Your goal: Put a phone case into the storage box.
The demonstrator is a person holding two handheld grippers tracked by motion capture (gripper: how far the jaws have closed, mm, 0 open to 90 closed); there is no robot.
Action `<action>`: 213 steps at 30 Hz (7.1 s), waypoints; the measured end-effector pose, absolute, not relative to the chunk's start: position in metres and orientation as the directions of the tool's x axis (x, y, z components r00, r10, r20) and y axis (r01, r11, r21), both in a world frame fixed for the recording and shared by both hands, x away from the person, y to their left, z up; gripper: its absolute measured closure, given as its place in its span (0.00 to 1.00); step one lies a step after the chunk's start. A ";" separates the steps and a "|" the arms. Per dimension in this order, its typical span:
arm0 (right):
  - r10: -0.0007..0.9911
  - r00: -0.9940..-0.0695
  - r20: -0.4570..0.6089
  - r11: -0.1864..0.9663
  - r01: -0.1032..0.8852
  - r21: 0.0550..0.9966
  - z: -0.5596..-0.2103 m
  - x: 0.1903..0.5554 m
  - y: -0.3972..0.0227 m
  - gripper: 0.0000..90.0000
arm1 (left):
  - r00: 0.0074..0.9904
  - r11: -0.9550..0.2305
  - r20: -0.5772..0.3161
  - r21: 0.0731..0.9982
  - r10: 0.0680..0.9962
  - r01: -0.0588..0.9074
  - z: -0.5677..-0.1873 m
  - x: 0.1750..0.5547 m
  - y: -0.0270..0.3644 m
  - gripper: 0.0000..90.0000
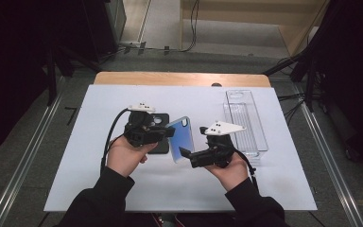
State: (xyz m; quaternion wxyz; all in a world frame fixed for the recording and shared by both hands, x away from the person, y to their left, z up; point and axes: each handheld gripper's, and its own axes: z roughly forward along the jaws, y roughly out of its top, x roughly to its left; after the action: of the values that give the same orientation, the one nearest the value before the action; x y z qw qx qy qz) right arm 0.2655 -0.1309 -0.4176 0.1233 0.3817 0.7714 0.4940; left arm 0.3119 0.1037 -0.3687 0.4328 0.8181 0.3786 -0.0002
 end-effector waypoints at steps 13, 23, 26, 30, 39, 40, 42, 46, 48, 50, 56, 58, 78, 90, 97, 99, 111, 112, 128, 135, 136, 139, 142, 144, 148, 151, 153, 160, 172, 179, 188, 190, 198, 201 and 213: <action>0.778 -0.606 0.166 0.201 0.490 0.848 -0.423 0.267 -0.115 0.00 | 0.678 -0.331 -0.331 0.681 0.656 0.653 -0.369 0.308 0.095 0.90; 0.808 -0.574 0.132 0.220 0.503 0.836 -0.427 0.267 -0.107 0.00 | 0.666 -0.323 -0.352 0.667 0.658 0.671 -0.374 0.305 0.087 0.90; 0.809 -0.568 0.153 0.205 0.516 0.832 -0.429 0.268 -0.107 0.00 | 0.663 -0.323 -0.355 0.663 0.660 0.676 -0.376 0.304 0.083 0.90; 0.807 -0.569 0.157 0.202 0.516 0.833 -0.430 0.267 -0.106 0.04 | 0.663 -0.321 -0.359 0.662 0.657 0.677 -0.377 0.302 0.080 0.90; 0.802 -0.574 0.165 0.200 0.518 0.832 -0.431 0.267 -0.108 0.17 | 0.673 -0.322 -0.364 0.669 0.644 0.670 -0.377 0.300 0.078 0.90; 0.798 -0.577 0.172 0.195 0.519 0.832 -0.431 0.267 -0.109 0.17 | 0.673 -0.323 -0.368 0.666 0.642 0.672 -0.376 0.300 0.079 0.90; 0.794 -0.581 0.177 0.195 0.520 0.831 -0.431 0.268 -0.109 0.17 | 0.674 -0.315 -0.373 0.672 0.637 0.670 -0.375 0.300 0.080 0.87; 0.790 -0.586 0.180 0.197 0.520 0.831 -0.430 0.269 -0.111 0.17 | 0.681 -0.313 -0.389 0.674 0.620 0.670 -0.372 0.301 0.083 0.62; 0.790 -0.586 0.180 0.198 0.522 0.830 -0.430 0.269 -0.112 0.17 | 0.686 -0.320 -0.394 0.669 0.612 0.670 -0.370 0.302 0.085 0.55; 0.788 -0.590 0.179 0.202 0.522 0.829 -0.431 0.270 -0.114 0.17 | 0.691 -0.316 -0.399 0.676 0.603 0.666 -0.368 0.302 0.088 0.49; 0.761 -0.619 0.196 0.202 0.513 0.834 -0.429 0.275 -0.127 0.17 | 0.771 -0.379 -0.369 0.709 0.519 0.594 -0.364 0.298 0.095 0.37; 0.744 -0.641 0.190 0.219 0.502 0.837 -0.427 0.277 -0.131 0.17 | 0.800 -0.410 -0.335 0.722 0.498 0.557 -0.364 0.296 0.097 0.37; 0.581 -0.782 0.227 0.291 0.460 0.839 -0.408 0.290 -0.163 0.17 | 0.872 -0.496 -0.254 0.741 0.417 0.453 -0.402 0.293 0.134 0.36; 0.569 -0.789 0.230 0.292 0.456 0.841 -0.393 0.296 -0.185 0.17 | 0.854 -0.470 -0.279 0.739 0.440 0.484 -0.426 0.279 0.163 0.34; 0.560 -0.795 0.232 0.291 0.451 0.844 -0.386 0.300 -0.196 0.17 | 0.848 -0.460 -0.283 0.740 0.449 0.491 -0.431 0.274 0.175 0.34; 0.569 -0.788 0.235 0.278 0.454 0.847 -0.382 0.302 -0.200 0.17 | 0.842 -0.459 -0.285 0.736 0.458 0.498 -0.433 0.273 0.178 0.34; 0.680 -0.701 0.215 0.202 0.461 0.864 -0.367 0.309 -0.227 0.17 | 0.787 -0.403 -0.301 0.728 0.538 0.554 -0.440 0.266 0.195 0.34; 0.696 -0.685 0.214 0.193 0.466 0.863 -0.366 0.310 -0.229 0.17 | 0.786 -0.405 -0.298 0.727 0.541 0.554 -0.440 0.265 0.196 0.34; 0.879 -0.421 0.224 0.015 0.494 0.869 -0.370 0.333 -0.260 0.17 | 0.766 -0.387 -0.299 0.725 0.568 0.570 -0.440 0.264 0.205 0.34; 0.909 -0.352 0.223 -0.025 0.490 0.872 -0.371 0.350 -0.272 0.17 | 0.760 -0.381 -0.297 0.725 0.578 0.573 -0.441 0.263 0.209 0.34; 0.913 -0.342 0.221 -0.028 0.489 0.872 -0.371 0.353 -0.274 0.17 | 0.759 -0.380 -0.297 0.725 0.579 0.574 -0.441 0.263 0.209 0.34; 0.924 -0.314 0.217 -0.037 0.492 0.870 -0.372 0.363 -0.278 0.17 | 0.760 -0.384 -0.297 0.723 0.578 0.574 -0.442 0.263 0.209 0.34; 0.932 -0.290 0.217 -0.048 0.496 0.867 -0.374 0.374 -0.282 0.17 | 0.762 -0.388 -0.297 0.721 0.576 0.574 -0.442 0.264 0.209 0.34; 0.939 -0.275 0.205 -0.042 0.502 0.864 -0.375 0.381 -0.283 0.17 | 0.762 -0.386 -0.296 0.723 0.576 0.572 -0.442 0.264 0.209 0.34; 0.946 -0.249 0.208 -0.056 0.506 0.861 -0.380 0.397 -0.284 0.17 | 0.761 -0.379 -0.299 0.727 0.576 0.573 -0.442 0.264 0.210 0.34; 0.947 -0.233 0.222 -0.073 0.516 0.854 -0.387 0.409 -0.286 0.17 | 0.762 -0.379 -0.299 0.728 0.575 0.572 -0.442 0.264 0.210 0.34; 0.950 -0.221 0.222 -0.079 0.518 0.852 -0.391 0.415 -0.287 0.17 | 0.763 -0.381 -0.297 0.728 0.574 0.570 -0.442 0.264 0.210 0.34; 0.962 -0.174 0.211 -0.090 0.529 0.844 -0.404 0.434 -0.288 0.17 | 0.766 -0.383 -0.298 0.728 0.570 0.569 -0.442 0.264 0.210 0.34; 0.975 -0.122 0.184 -0.083 0.571 0.817 -0.431 0.456 -0.285 0.16 | 0.765 -0.379 -0.313 0.725 0.563 0.576 -0.445 0.265 0.209 0.34; 0.981 -0.119 0.151 -0.059 0.560 0.827 -0.438 0.462 -0.279 0.16 | 0.768 -0.385 -0.312 0.723 0.560 0.574 -0.446 0.265 0.209 0.34; 0.985 -0.109 0.133 -0.043 0.594 0.803 -0.448 0.467 -0.275 0.16 | 0.767 -0.384 -0.316 0.721 0.559 0.577 -0.447 0.265 0.209 0.34; 0.984 -0.108 0.143 -0.051 0.595 0.802 -0.449 0.467 -0.275 0.16 | 0.765 -0.382 -0.317 0.720 0.561 0.579 -0.447 0.265 0.209 0.34; 0.976 -0.127 0.174 -0.066 0.592 0.803 -0.451 0.470 -0.277 0.12 | 0.769 -0.388 -0.313 0.720 0.557 0.575 -0.447 0.265 0.208 0.34; 0.979 -0.126 0.161 -0.055 0.594 0.802 -0.451 0.470 -0.276 0.12 | 0.766 -0.384 -0.315 0.721 0.561 0.577 -0.447 0.265 0.208 0.34; 0.981 -0.125 0.151 -0.046 0.602 0.797 -0.450 0.469 -0.277 0.11 | 0.763 -0.383 -0.313 0.720 0.565 0.579 -0.447 0.267 0.209 0.34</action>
State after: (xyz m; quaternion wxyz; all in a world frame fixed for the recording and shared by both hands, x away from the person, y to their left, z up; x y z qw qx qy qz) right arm 0.4686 -0.2770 -0.4499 0.2471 0.6135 0.6449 0.3829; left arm 0.2671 0.2086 -0.4468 0.4360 0.8316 0.3440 -0.0081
